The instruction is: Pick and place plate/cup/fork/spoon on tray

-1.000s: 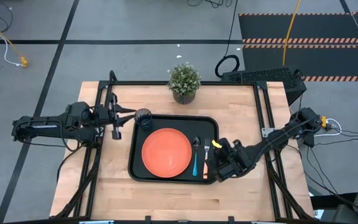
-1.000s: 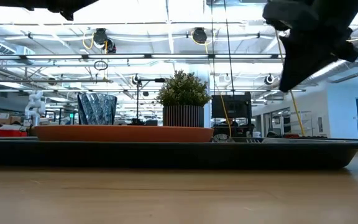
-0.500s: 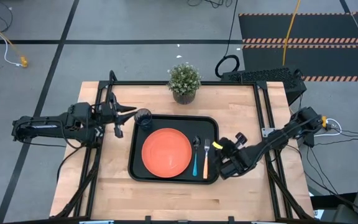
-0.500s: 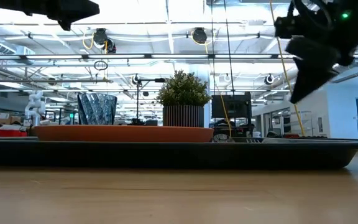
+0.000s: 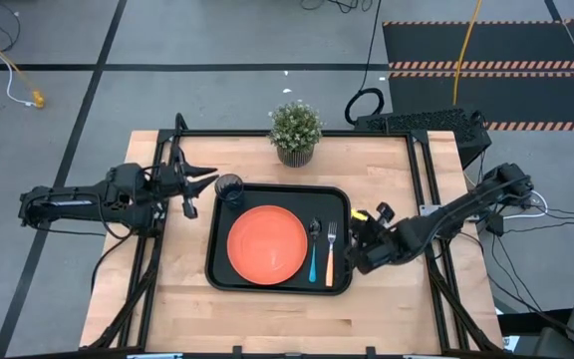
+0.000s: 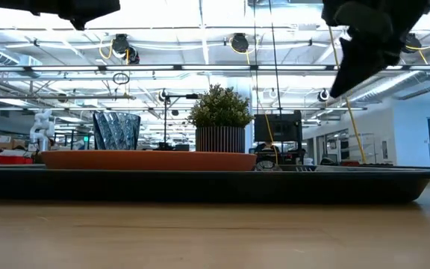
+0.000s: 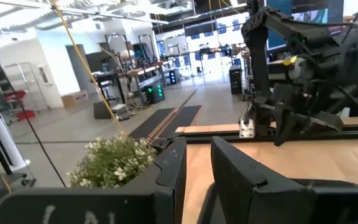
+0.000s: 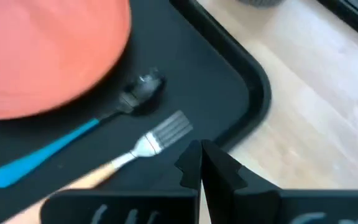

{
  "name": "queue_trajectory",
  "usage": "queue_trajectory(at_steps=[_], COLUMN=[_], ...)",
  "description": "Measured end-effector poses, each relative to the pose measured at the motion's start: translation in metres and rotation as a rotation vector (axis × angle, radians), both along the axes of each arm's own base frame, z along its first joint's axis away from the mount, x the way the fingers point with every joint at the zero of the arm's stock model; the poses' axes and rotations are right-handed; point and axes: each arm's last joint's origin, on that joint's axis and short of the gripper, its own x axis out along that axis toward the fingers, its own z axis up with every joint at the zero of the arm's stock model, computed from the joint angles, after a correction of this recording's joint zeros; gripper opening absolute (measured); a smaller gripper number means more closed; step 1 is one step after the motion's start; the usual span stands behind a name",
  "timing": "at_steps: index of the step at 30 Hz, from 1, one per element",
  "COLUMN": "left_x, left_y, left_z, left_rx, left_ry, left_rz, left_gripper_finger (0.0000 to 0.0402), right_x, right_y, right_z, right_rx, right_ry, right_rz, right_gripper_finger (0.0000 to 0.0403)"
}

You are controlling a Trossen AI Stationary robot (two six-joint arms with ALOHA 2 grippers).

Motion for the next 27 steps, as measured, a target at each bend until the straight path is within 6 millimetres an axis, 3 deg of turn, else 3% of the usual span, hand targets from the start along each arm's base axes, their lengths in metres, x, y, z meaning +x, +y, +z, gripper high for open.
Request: queue_trajectory(at_steps=[3,7,12,22,27], left_x=[0.0,0.0,0.0,-0.003,-0.008], left_y=[0.0,0.0,0.0,0.001,0.001], left_z=[0.001,0.001,-0.002,-0.005,-0.006], left_rx=[0.003,0.001,-0.004,-0.031,-0.083], left_ry=[-0.014,-0.008,0.022,0.048,0.047], left_rz=[0.009,0.009,0.009,0.05,0.046], left_gripper_finger=[0.0078,0.0078,0.0078,0.0078,0.0078], right_x=[0.002,-0.006,-0.014,-0.04,-0.058], right_y=[-0.005,-0.01,-0.009,-0.012,-0.011], right_z=[-0.002,-0.019,-0.031,0.007,0.0], right_rx=[0.027,0.103,0.117,0.037,0.018], right_ry=[0.0,0.036,-0.083,-0.308,-0.41], right_rz=[0.077,0.114,0.218,0.388,0.432], right_gripper_finger=[0.0,0.0,0.0,0.0,0.0])
